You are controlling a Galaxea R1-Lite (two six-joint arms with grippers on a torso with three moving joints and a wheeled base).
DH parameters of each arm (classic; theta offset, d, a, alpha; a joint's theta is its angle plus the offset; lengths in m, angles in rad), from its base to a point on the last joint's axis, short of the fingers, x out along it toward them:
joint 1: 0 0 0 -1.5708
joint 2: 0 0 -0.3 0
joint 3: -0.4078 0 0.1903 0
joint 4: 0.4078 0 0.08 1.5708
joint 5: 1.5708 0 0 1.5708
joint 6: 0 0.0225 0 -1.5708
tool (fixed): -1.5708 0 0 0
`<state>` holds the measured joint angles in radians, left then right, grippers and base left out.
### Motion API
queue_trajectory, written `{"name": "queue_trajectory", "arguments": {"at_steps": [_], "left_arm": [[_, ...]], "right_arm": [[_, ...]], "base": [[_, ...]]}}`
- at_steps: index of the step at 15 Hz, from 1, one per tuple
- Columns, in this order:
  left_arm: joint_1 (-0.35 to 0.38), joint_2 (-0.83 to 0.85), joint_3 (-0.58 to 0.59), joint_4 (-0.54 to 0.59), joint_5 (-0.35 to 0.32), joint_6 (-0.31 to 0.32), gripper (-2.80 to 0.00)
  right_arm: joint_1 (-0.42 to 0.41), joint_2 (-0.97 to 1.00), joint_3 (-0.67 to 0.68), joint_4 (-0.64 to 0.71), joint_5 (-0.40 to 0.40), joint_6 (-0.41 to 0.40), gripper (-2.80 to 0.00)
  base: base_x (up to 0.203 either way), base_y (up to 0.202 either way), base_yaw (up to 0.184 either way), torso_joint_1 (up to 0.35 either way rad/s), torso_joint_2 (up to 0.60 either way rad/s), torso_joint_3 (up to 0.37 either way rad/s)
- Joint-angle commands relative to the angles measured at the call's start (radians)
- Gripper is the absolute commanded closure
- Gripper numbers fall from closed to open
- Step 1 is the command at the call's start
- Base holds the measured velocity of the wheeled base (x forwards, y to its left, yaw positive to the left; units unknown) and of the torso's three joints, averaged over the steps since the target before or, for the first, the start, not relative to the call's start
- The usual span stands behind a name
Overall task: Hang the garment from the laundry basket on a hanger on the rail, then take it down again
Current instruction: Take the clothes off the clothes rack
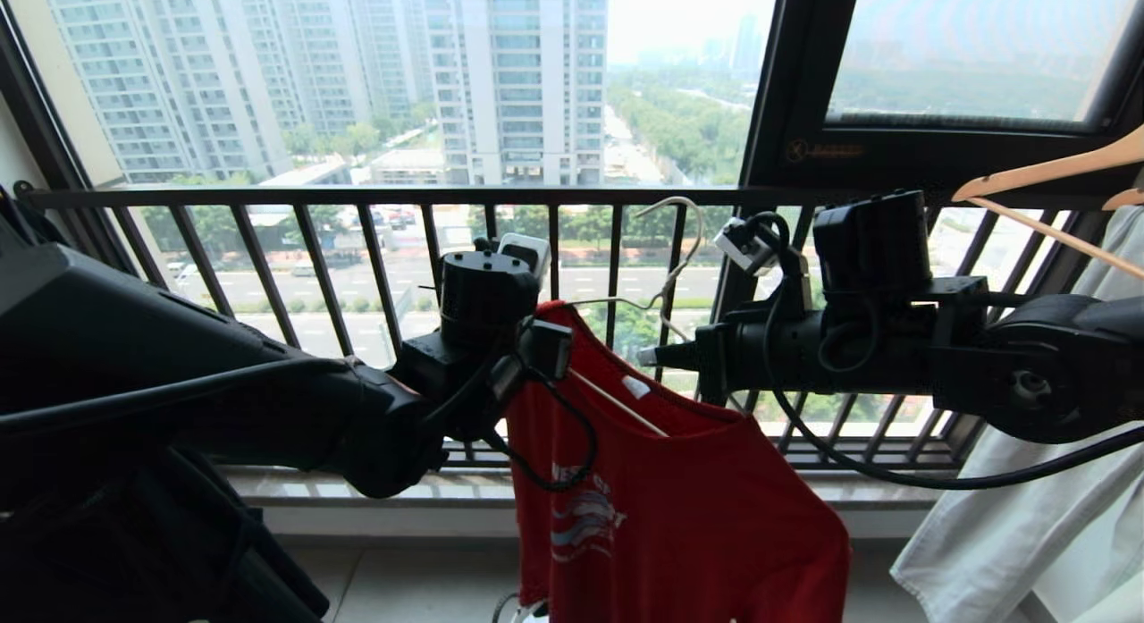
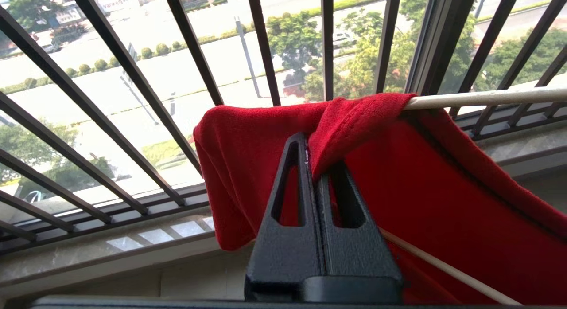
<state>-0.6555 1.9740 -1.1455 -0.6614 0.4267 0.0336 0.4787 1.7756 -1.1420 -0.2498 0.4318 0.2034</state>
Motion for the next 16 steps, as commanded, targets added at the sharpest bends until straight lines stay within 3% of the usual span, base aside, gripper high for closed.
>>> {"name": "queue_trajectory", "arguments": {"at_steps": [1,4,7,10,16], "left_arm": [[0.001,-0.034,0.012,-0.004,-0.003,-0.003,0.0],[0.018,-0.03,0.0,-0.004,0.0,-0.003,0.0],[0.085,-0.019,-0.024,0.008,0.0,0.004,0.0],[0.153,0.067,-0.094,0.032,0.0,0.011,0.0],[0.224,0.204,-0.198,0.035,-0.002,0.006,0.0]], "right_arm": [[-0.017,0.049,-0.017,-0.002,0.001,0.002,0.0],[-0.033,0.077,-0.028,-0.002,-0.001,0.001,0.0],[-0.055,0.108,-0.043,-0.002,0.0,0.001,0.0],[-0.067,0.137,-0.055,-0.002,0.001,0.002,0.0],[-0.095,0.166,-0.067,-0.066,0.0,0.045,0.0]], "base": [[0.0,0.0,0.0,0.0,0.0,0.0],[0.0,0.0,0.0,0.0,0.0,0.0],[0.0,0.0,0.0,0.0,0.0,0.0],[0.0,0.0,0.0,0.0,0.0,0.0],[0.0,0.0,0.0,0.0,0.0,0.0]]}}
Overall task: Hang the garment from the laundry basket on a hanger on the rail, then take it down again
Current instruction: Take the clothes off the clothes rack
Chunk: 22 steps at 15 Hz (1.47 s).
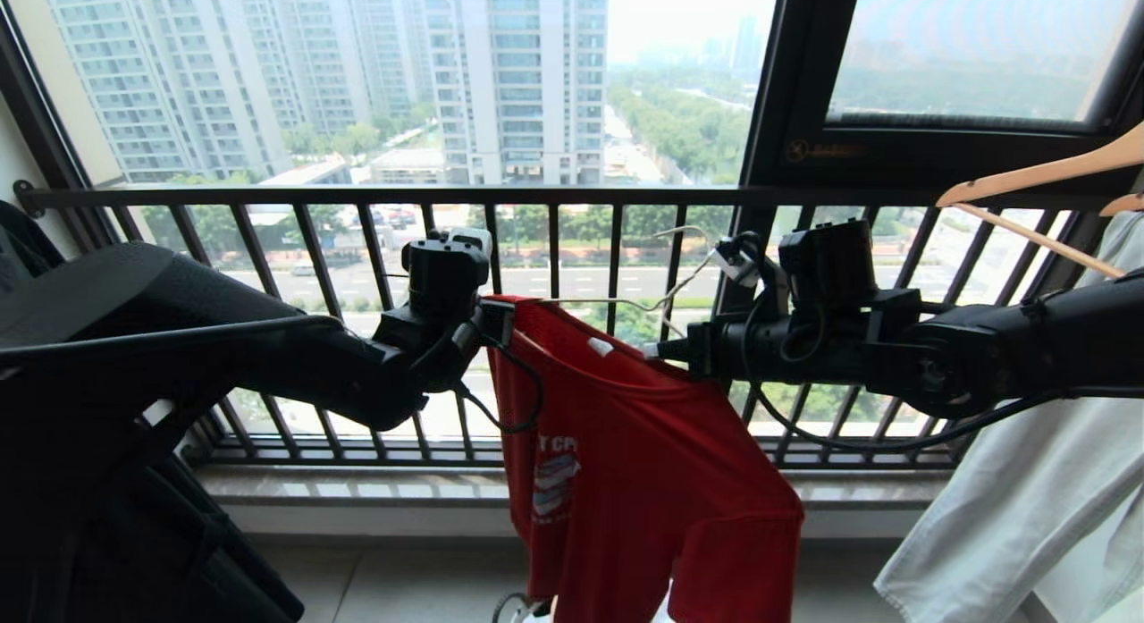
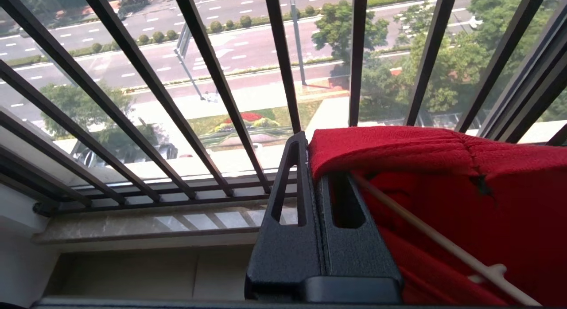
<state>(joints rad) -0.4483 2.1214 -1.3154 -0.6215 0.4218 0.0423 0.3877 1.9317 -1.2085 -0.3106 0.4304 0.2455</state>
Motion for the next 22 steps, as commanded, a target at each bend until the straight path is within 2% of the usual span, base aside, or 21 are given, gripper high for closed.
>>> {"name": "queue_trajectory", "arguments": {"at_steps": [1,5,7,10,13,22], "left_arm": [[0.026,0.07,-0.041,-0.01,0.003,-0.005,0.0],[0.021,0.039,-0.003,-0.011,-0.005,-0.026,0.0],[0.013,0.033,0.008,-0.005,-0.015,-0.025,0.0],[0.03,0.052,-0.047,-0.007,-0.007,-0.031,0.0],[0.045,0.057,-0.127,-0.012,0.063,-0.112,0.0],[0.111,0.088,-0.188,-0.012,0.063,-0.123,0.0]], "right_arm": [[-0.004,0.01,0.0,-0.005,0.001,0.003,0.0],[-0.004,0.047,-0.036,-0.005,-0.078,0.011,0.0],[-0.004,0.047,-0.037,-0.005,-0.078,0.011,0.0],[-0.004,0.046,-0.037,-0.005,-0.078,0.011,0.0],[-0.004,0.046,-0.037,-0.005,-0.078,0.008,0.0],[-0.006,0.041,-0.037,-0.005,-0.078,0.006,0.0]], "base": [[0.0,0.0,0.0,0.0,0.0,0.0],[0.0,0.0,0.0,0.0,0.0,0.0],[0.0,0.0,0.0,0.0,0.0,0.0],[0.0,0.0,0.0,0.0,0.0,0.0],[0.0,0.0,0.0,0.0,0.0,0.0],[0.0,0.0,0.0,0.0,0.0,0.0]]}}
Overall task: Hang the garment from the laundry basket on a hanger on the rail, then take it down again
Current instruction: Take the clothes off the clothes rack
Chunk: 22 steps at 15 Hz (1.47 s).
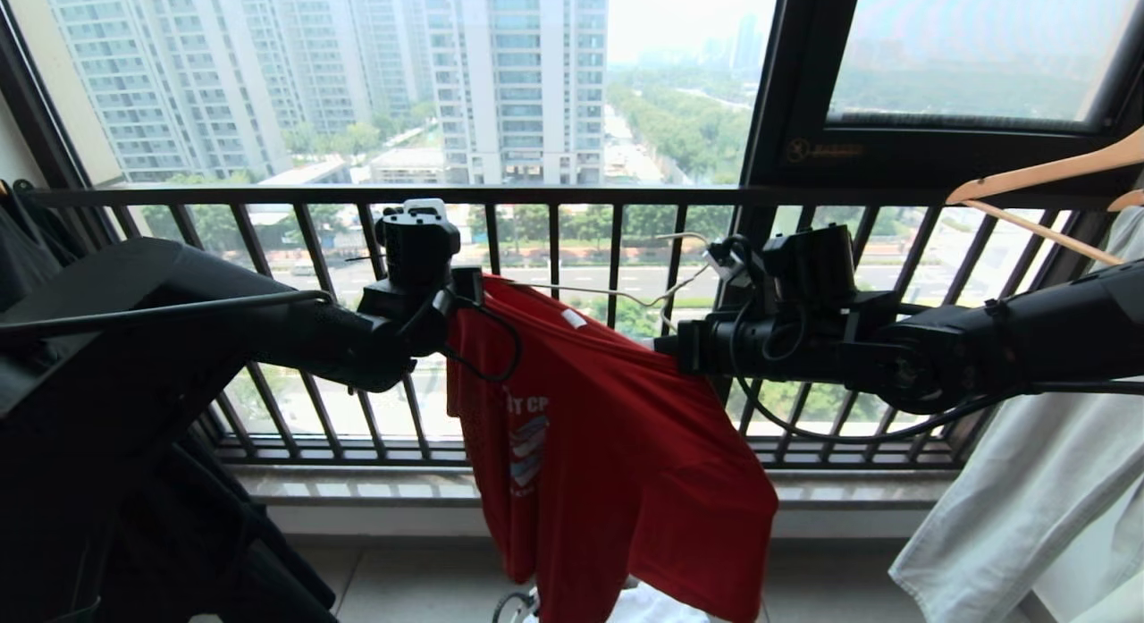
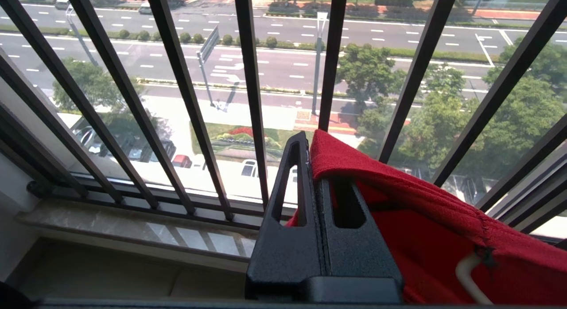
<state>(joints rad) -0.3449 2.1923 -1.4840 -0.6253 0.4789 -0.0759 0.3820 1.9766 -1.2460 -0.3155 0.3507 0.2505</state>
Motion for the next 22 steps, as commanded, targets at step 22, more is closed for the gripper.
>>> {"name": "queue_trajectory", "arguments": {"at_steps": [22], "left_arm": [[0.105,-0.181,0.047,0.157,-0.403,-0.272,0.0]], "right_arm": [[0.002,-0.004,0.002,-0.002,0.001,-0.003,0.0]], "base": [[0.0,0.0,0.0,0.0,0.0,0.0]]}}
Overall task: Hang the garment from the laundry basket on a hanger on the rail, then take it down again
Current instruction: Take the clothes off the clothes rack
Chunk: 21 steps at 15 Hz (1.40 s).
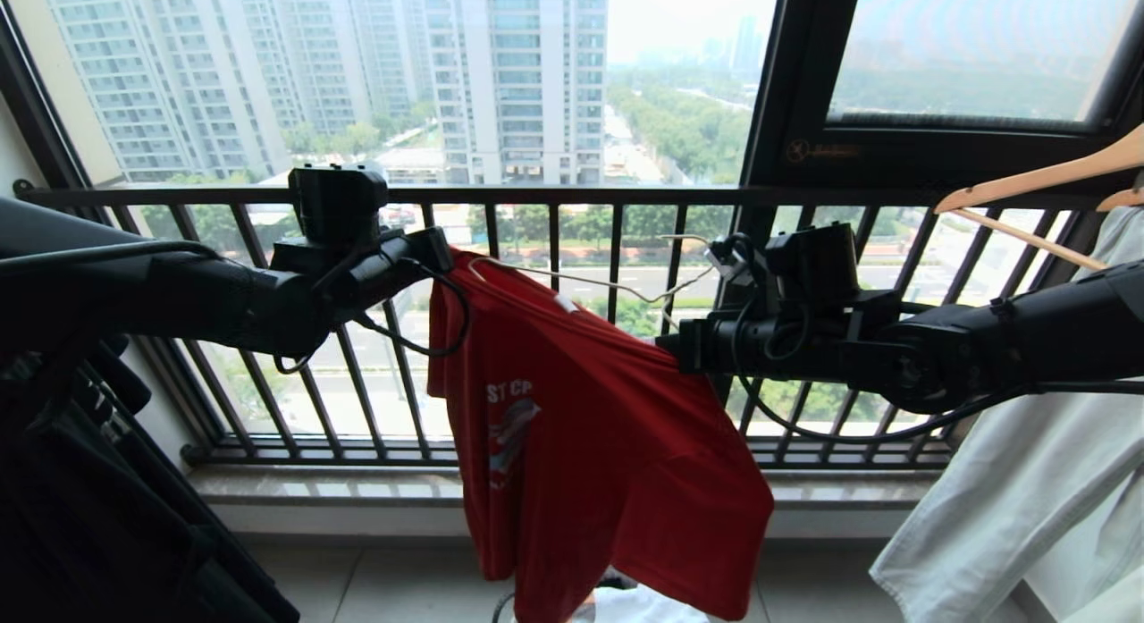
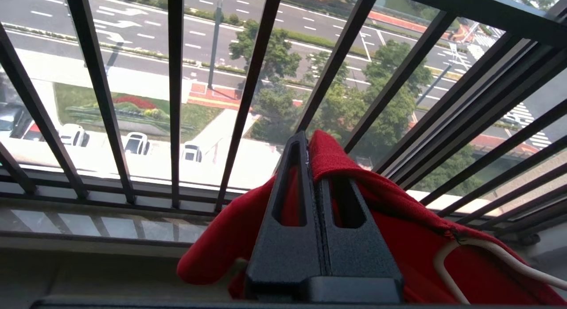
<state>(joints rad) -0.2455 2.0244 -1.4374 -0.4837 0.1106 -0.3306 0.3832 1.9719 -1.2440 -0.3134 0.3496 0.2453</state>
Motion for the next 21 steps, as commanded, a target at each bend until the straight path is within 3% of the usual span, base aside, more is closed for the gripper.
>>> {"name": "queue_trajectory", "arguments": {"at_steps": [1,4,6,8,12,17,21], "left_arm": [[0.008,-0.011,0.002,0.036,-0.048,-0.02,0.0],[0.002,0.03,-0.016,0.05,-0.053,-0.027,0.0],[-0.004,0.048,-0.028,0.039,-0.053,-0.087,0.0],[-0.004,0.049,-0.02,0.04,-0.052,-0.084,0.0],[-0.04,0.029,0.063,0.04,-0.08,0.02,0.0],[-0.086,0.056,0.097,0.038,-0.076,0.077,0.0],[-0.083,0.084,0.075,0.037,-0.055,0.082,0.0]], "right_arm": [[0.0,0.001,0.0,-0.004,0.002,0.002,0.0],[0.0,-0.001,0.002,-0.004,0.002,0.0,0.0],[0.0,0.001,0.001,-0.004,0.002,0.0,0.0],[0.0,0.001,-0.001,-0.003,0.002,0.0,0.0],[0.0,0.007,-0.003,-0.004,0.0,0.003,0.0],[-0.001,0.007,-0.008,-0.004,0.0,0.005,0.0],[-0.001,0.004,-0.008,-0.004,0.0,0.005,0.0]], "base": [[0.0,0.0,0.0,0.0,0.0,0.0],[0.0,0.0,0.0,0.0,0.0,0.0],[0.0,0.0,0.0,0.0,0.0,0.0],[0.0,0.0,0.0,0.0,0.0,0.0],[0.0,0.0,0.0,0.0,0.0,0.0],[0.0,0.0,0.0,0.0,0.0,0.0],[0.0,0.0,0.0,0.0,0.0,0.0]]}}
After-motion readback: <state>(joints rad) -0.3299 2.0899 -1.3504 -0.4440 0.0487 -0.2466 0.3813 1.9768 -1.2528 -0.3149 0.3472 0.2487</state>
